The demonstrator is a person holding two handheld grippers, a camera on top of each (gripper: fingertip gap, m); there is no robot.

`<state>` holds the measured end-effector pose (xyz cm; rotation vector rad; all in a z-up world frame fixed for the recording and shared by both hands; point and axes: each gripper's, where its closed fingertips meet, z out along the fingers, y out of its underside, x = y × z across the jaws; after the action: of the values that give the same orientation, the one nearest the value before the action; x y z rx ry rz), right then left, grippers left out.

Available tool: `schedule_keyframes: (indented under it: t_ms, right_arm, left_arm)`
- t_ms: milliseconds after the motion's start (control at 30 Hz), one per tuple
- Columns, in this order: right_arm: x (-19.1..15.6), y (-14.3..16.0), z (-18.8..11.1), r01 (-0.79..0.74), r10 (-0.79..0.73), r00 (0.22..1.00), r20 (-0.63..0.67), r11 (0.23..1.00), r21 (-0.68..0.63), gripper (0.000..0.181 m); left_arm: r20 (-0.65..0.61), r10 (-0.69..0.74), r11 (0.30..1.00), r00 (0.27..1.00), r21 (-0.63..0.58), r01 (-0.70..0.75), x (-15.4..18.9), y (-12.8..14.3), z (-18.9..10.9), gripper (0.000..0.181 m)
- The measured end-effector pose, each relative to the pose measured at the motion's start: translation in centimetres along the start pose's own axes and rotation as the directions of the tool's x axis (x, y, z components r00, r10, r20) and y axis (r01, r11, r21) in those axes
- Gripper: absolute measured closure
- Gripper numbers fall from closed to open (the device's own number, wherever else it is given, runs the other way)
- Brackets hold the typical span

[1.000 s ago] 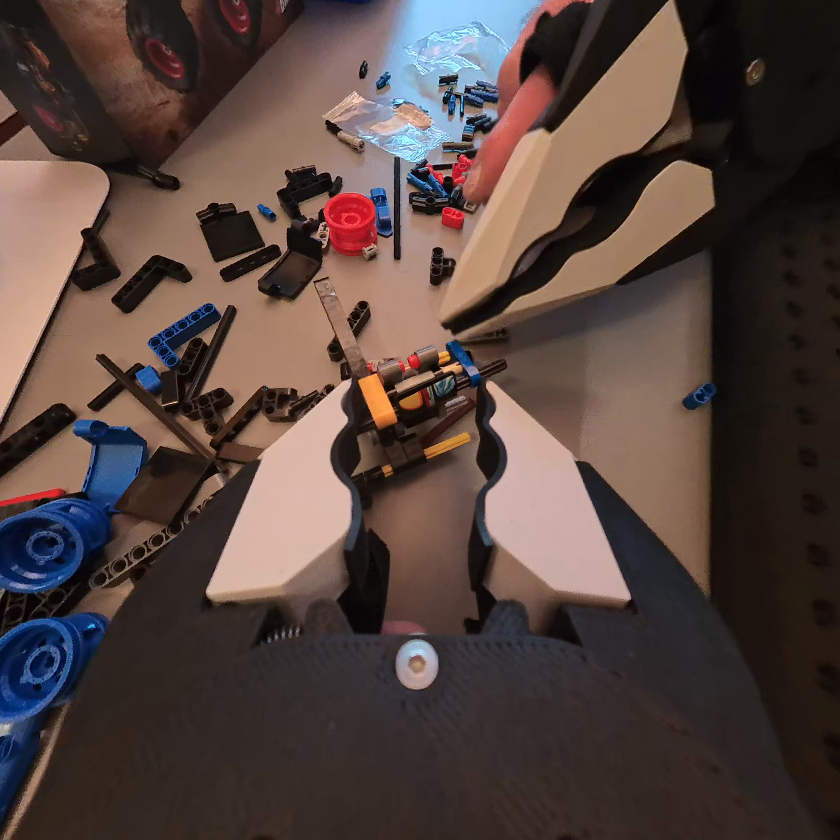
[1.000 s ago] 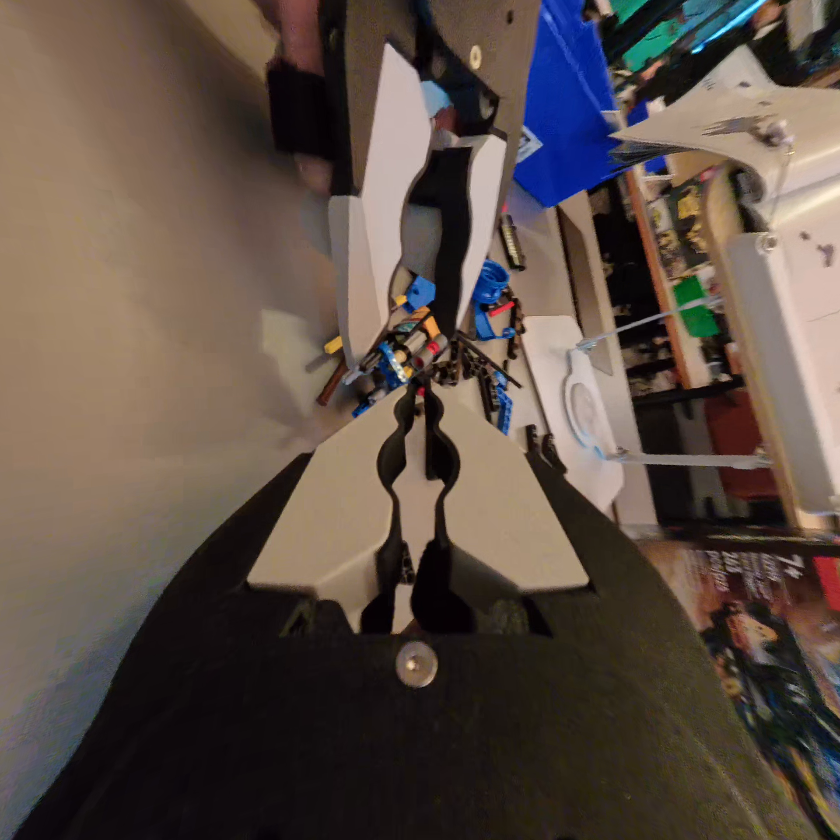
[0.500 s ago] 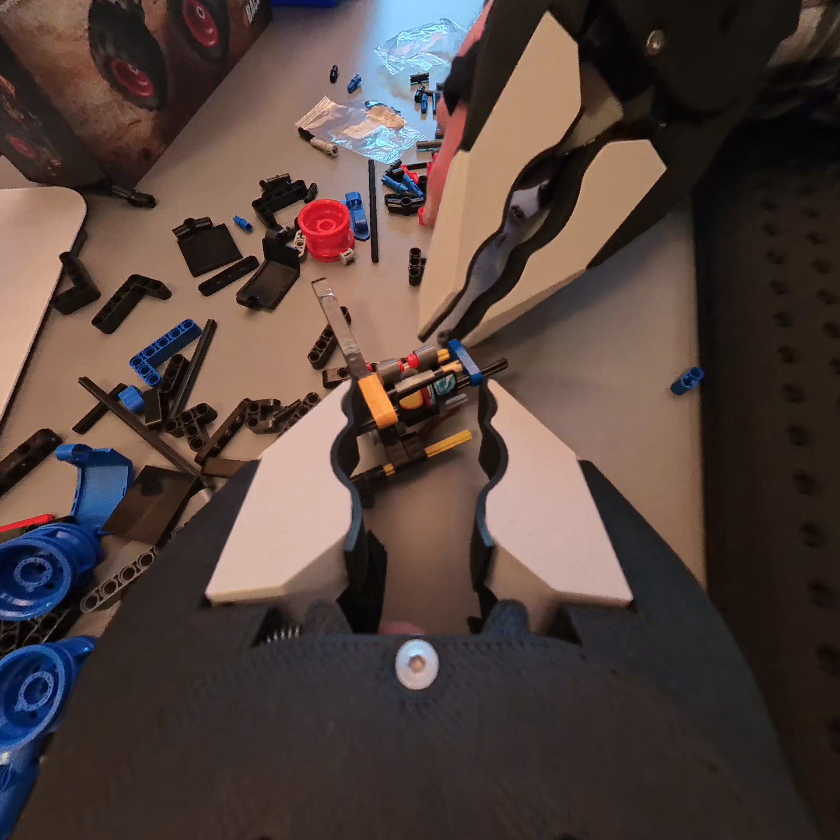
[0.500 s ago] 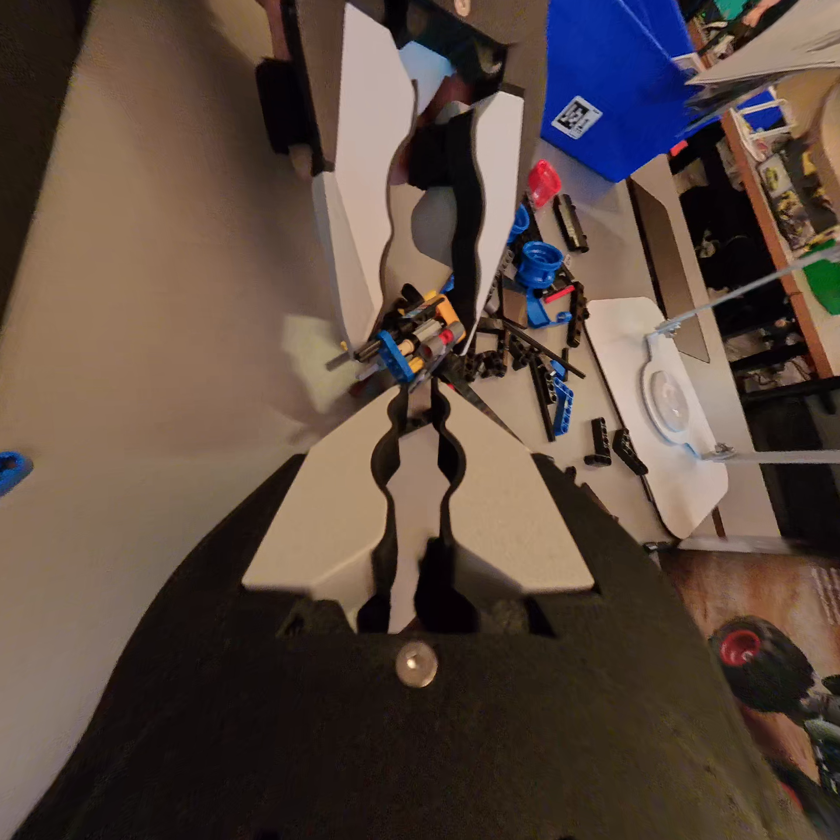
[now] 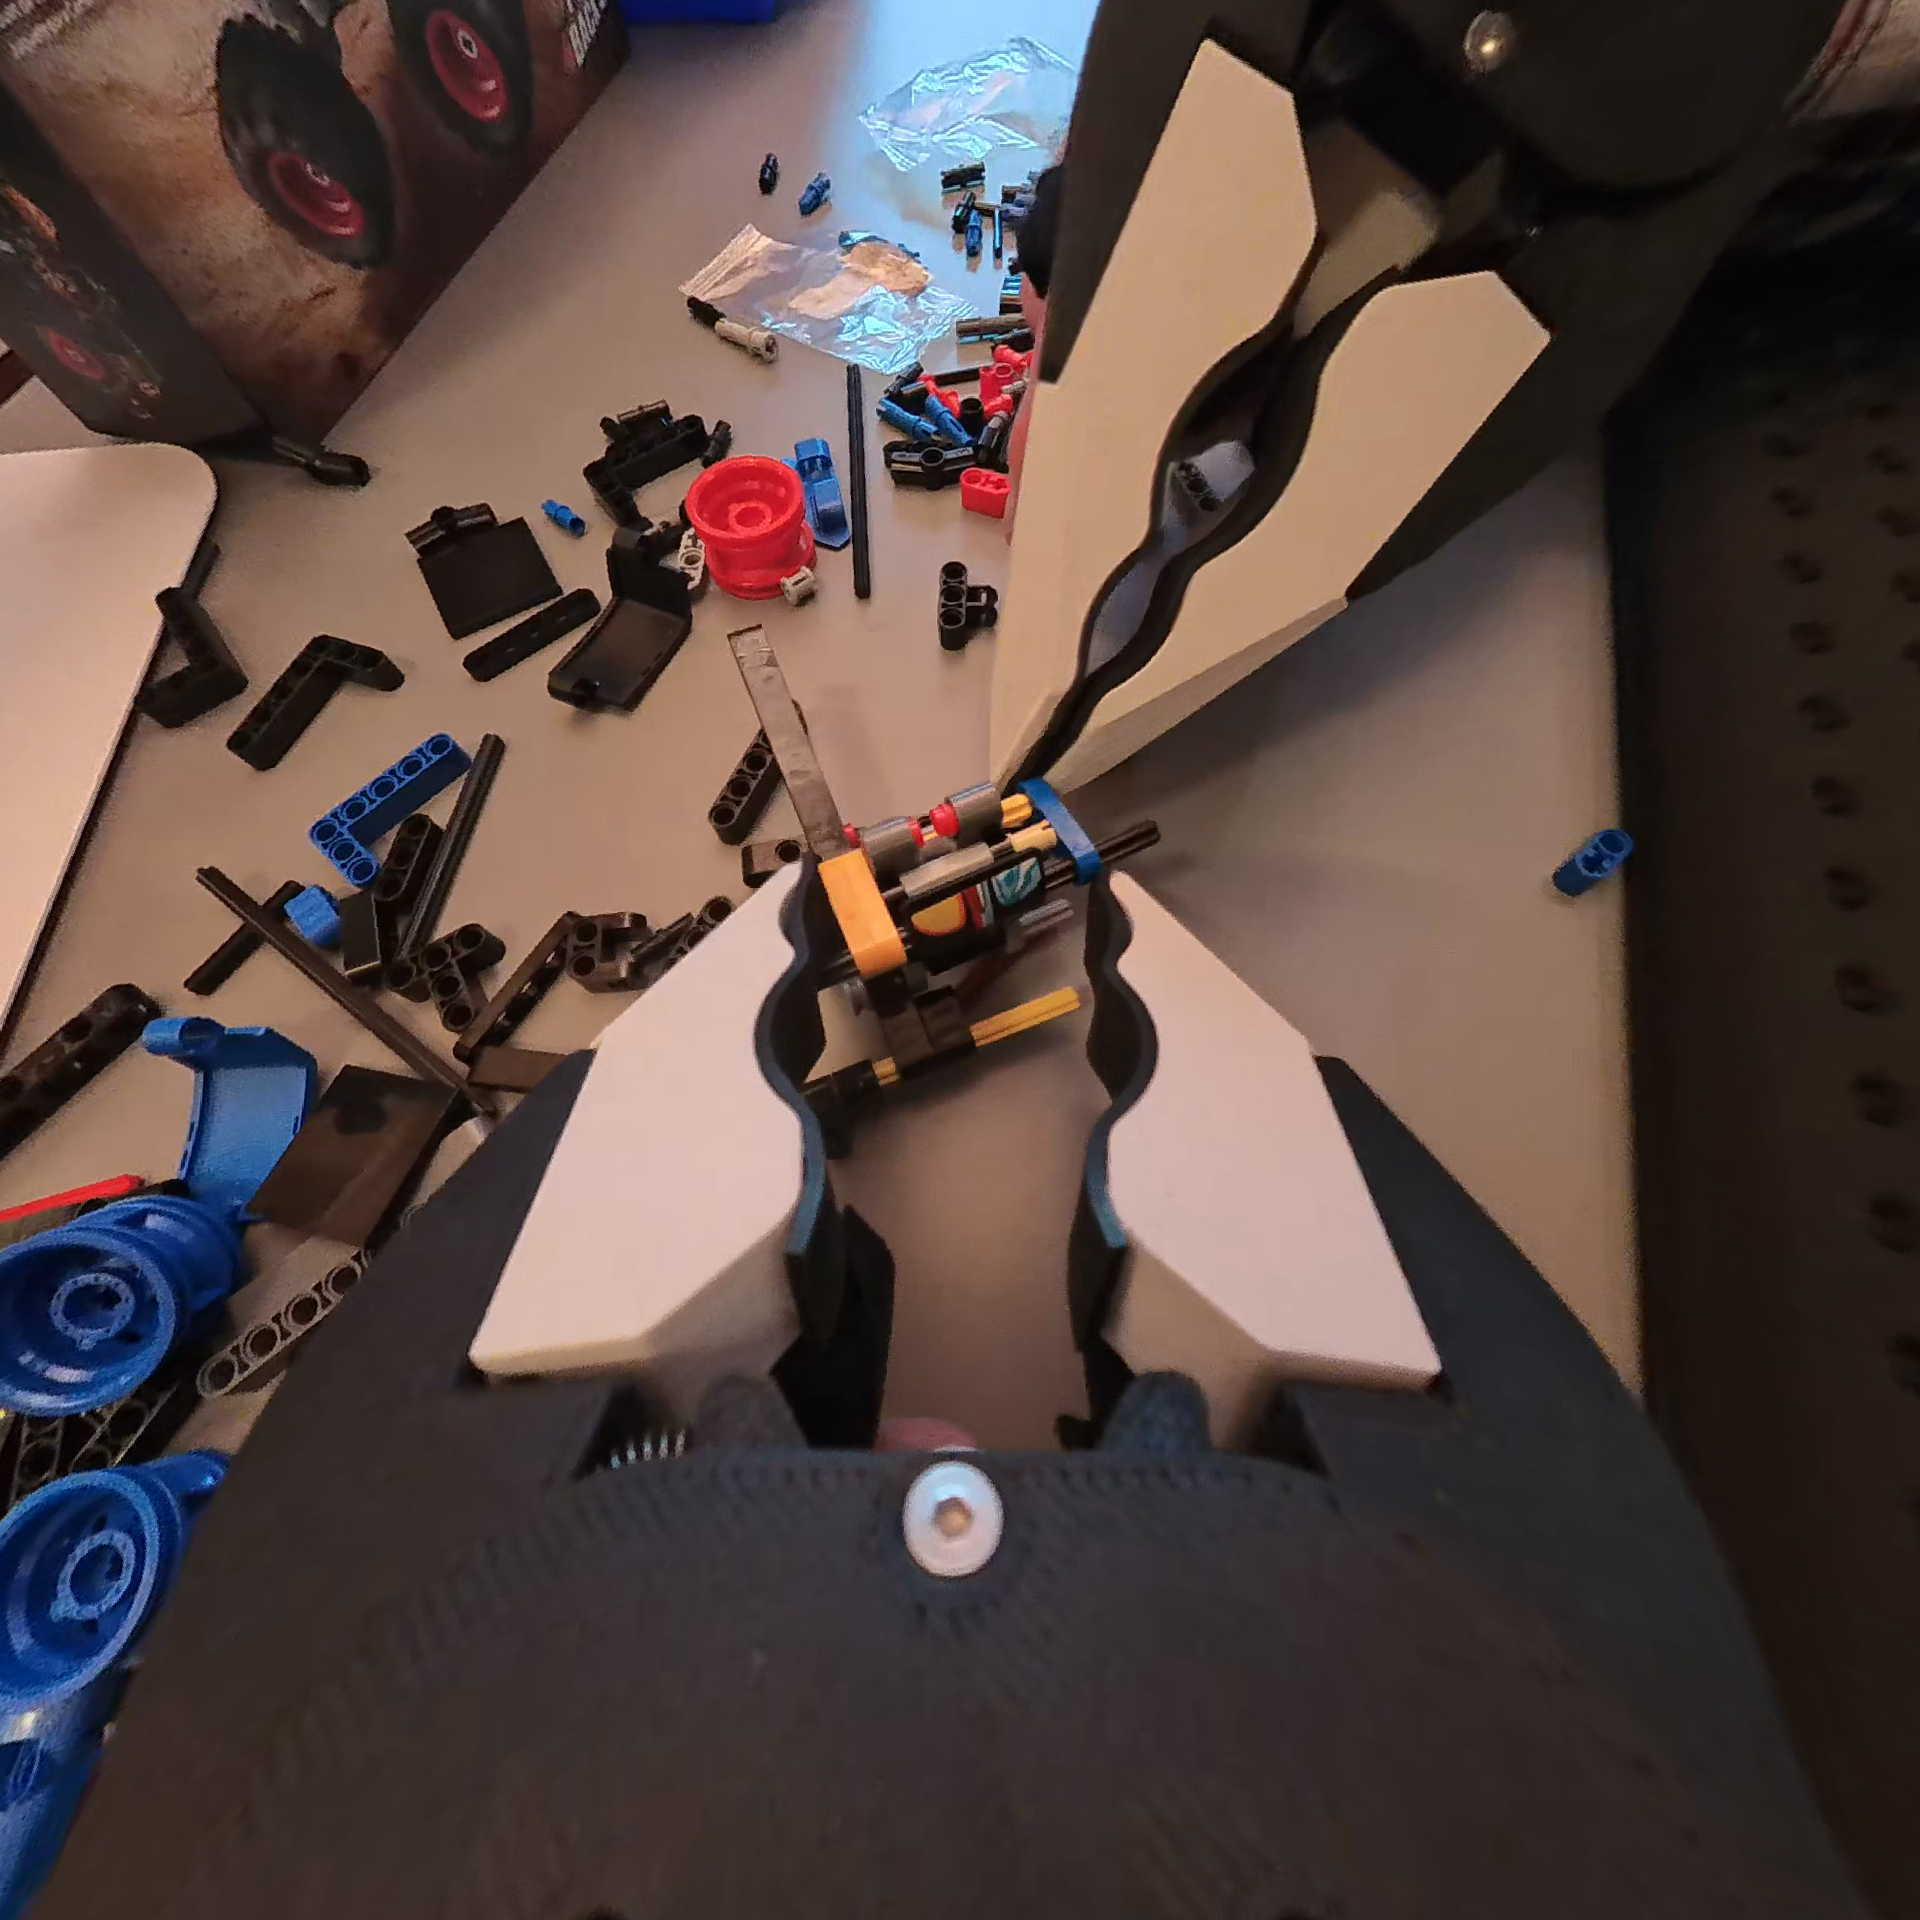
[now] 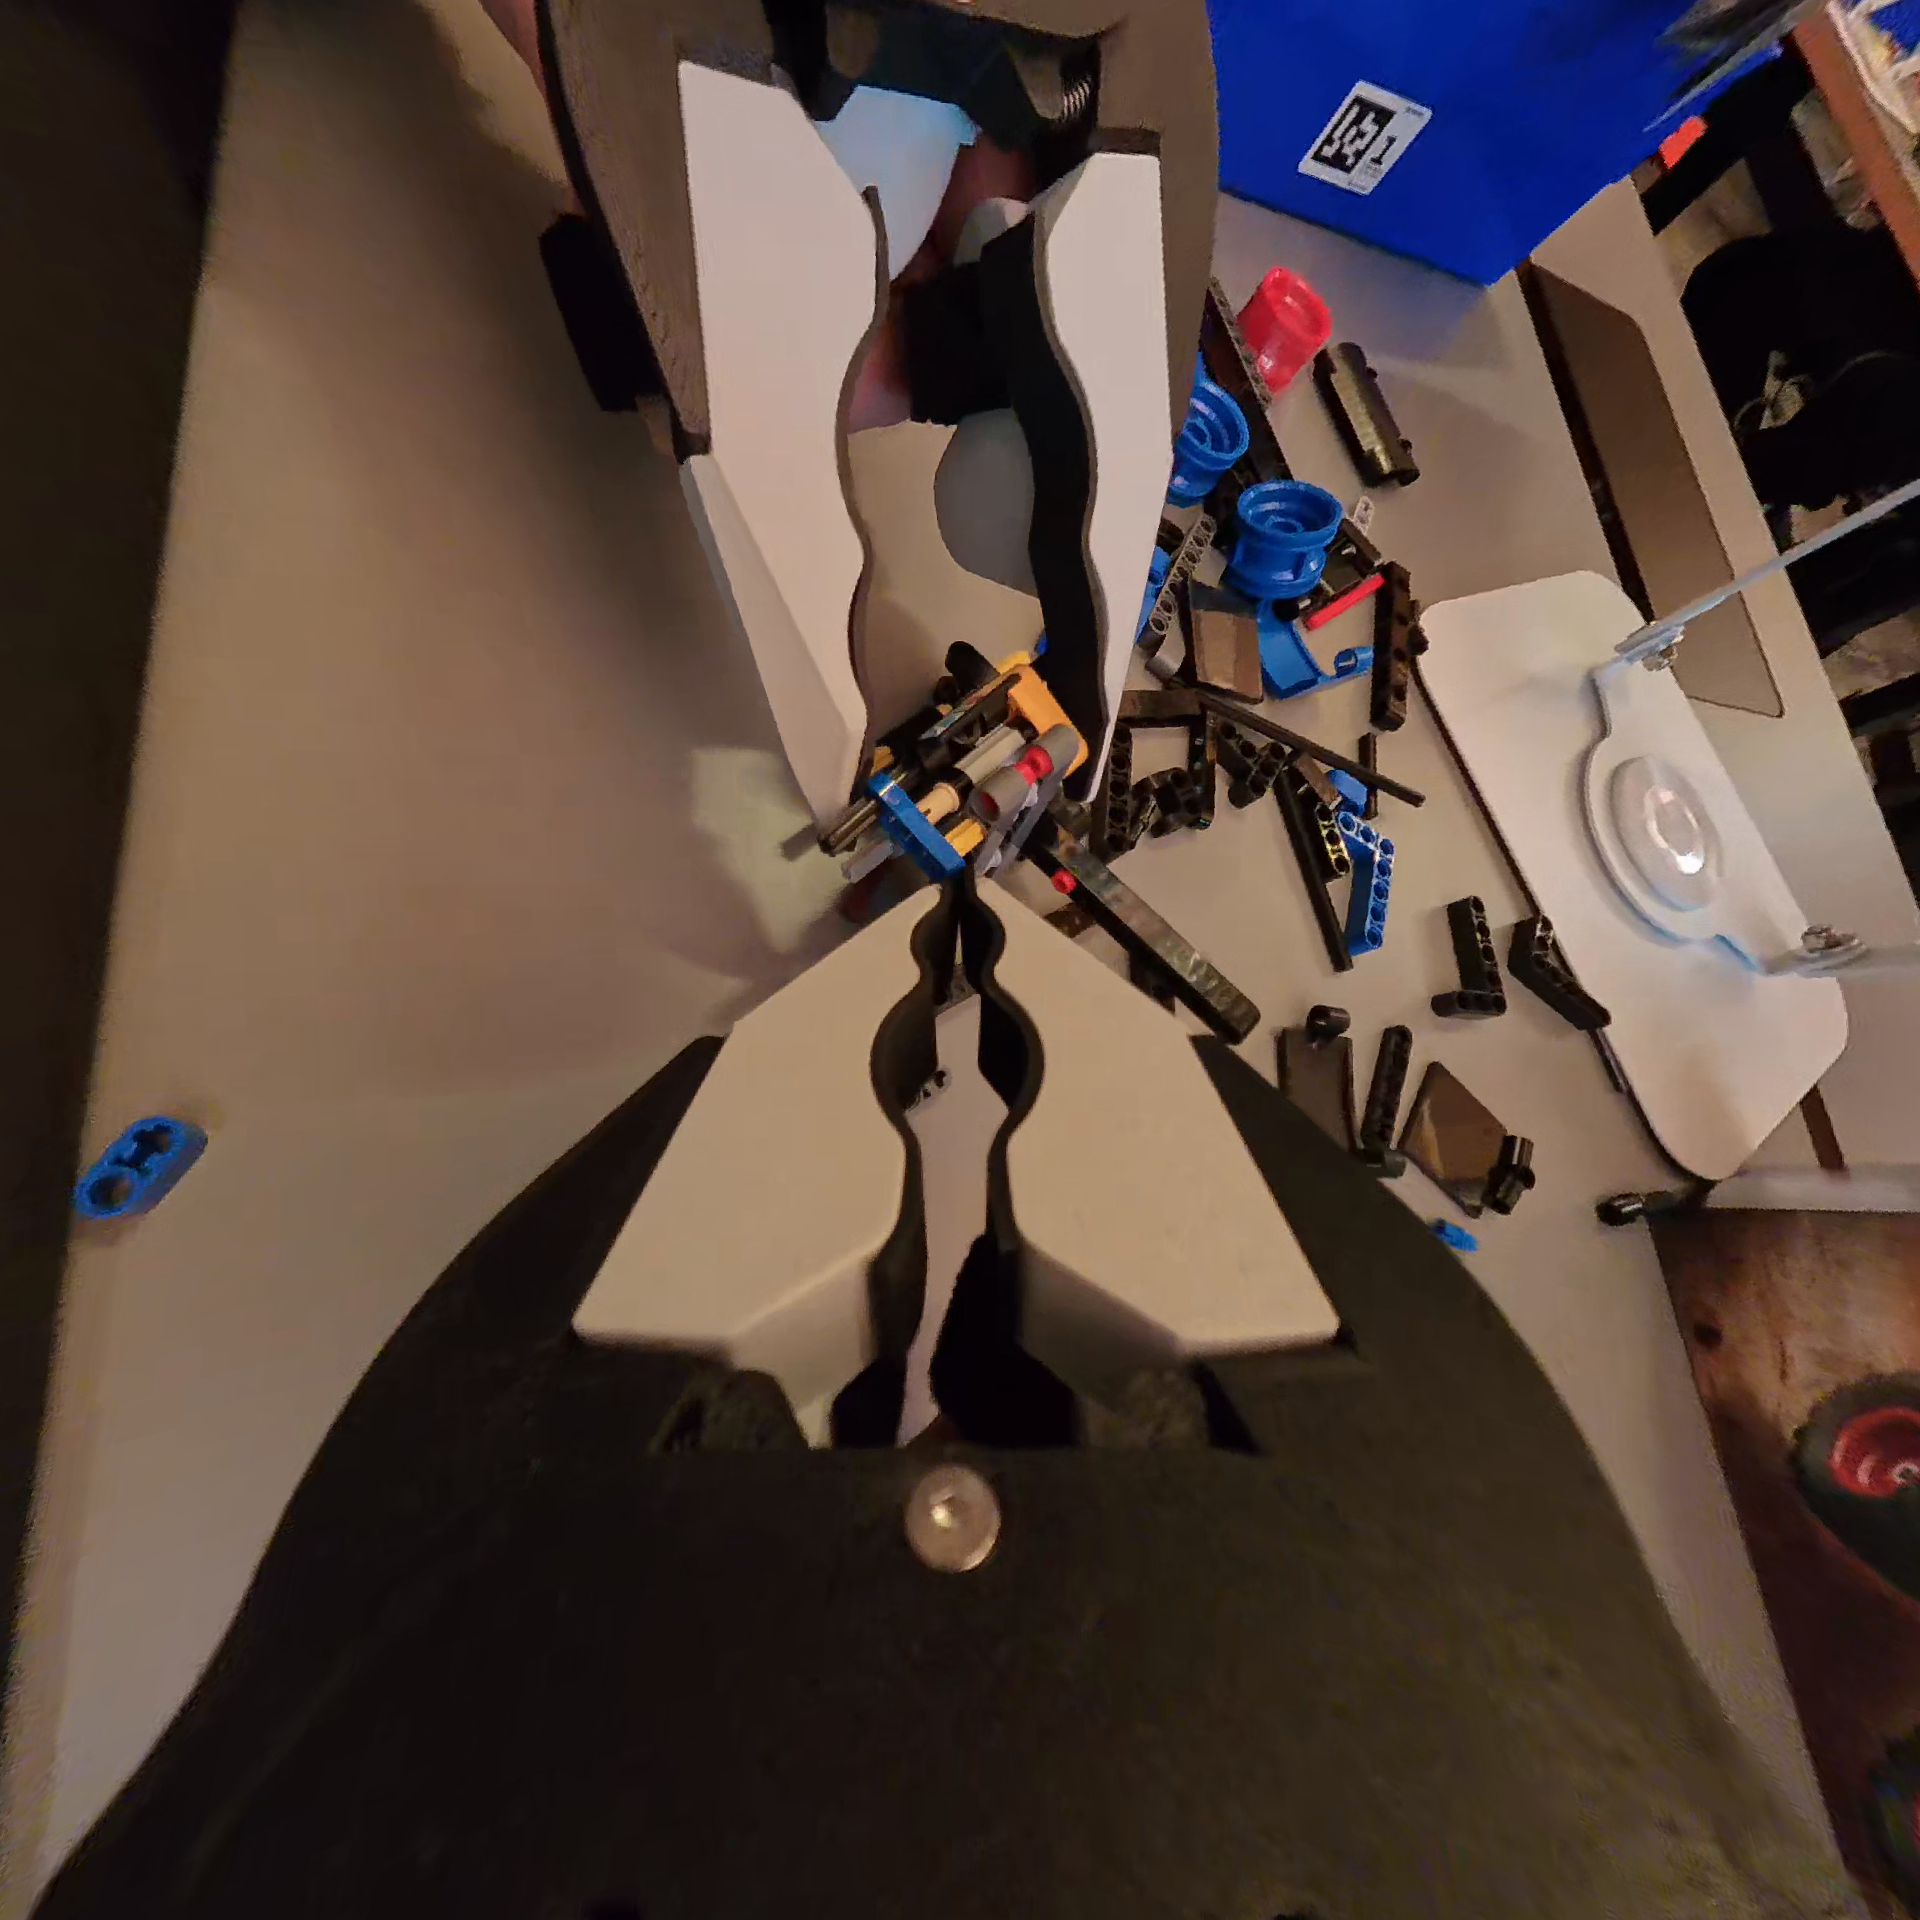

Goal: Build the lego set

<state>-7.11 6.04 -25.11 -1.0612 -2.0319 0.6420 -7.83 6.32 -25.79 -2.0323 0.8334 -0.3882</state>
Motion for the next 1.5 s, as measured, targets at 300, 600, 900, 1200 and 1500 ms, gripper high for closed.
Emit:
schedule_keyframes:
  t_ms: [300, 600, 900, 1200, 1500]
  right_arm:
    - [0.0, 0.3, 0.1, -0.071, 0.071, 0.997, 0.017, 0.997, -0.008, 0.181]
    - [-0.3, 0.2, 0.1, -0.050, 0.048, 0.998, 0.049, 0.998, 0.025, 0.181]
    - [-1.1, -0.1, -0.1, -0.077, 0.068, 0.989, 0.128, 0.995, 0.064, 0.178]
    - [-0.9, -0.1, 0.1, -0.087, 0.081, 0.990, 0.112, 0.995, 0.053, 0.178]
    - [-1.1, -0.3, -0.1, -0.098, 0.088, 0.988, 0.127, 0.993, 0.069, 0.178]
  left_arm:
    - [-0.012, -0.011, 1.000, 1.000, 0.012, 0.011, 0.0, 0.0, 0.0, 0.133]
    - [0.024, 0.018, 1.000, 1.000, 0.020, -0.018, -0.1, -0.6, -1.4, 0.119]
    - [0.107, -0.010, 0.999, 0.994, 0.038, 0.006, 0.5, -0.2, -2.0, 0.129]
    - [0.100, -0.016, 0.999, 0.995, 0.032, 0.013, 0.5, 0.1, -1.3, 0.139]
    - [0.063, -0.032, 0.999, 0.998, 0.041, 0.030, 1.2, -0.2, -1.3, 0.119]
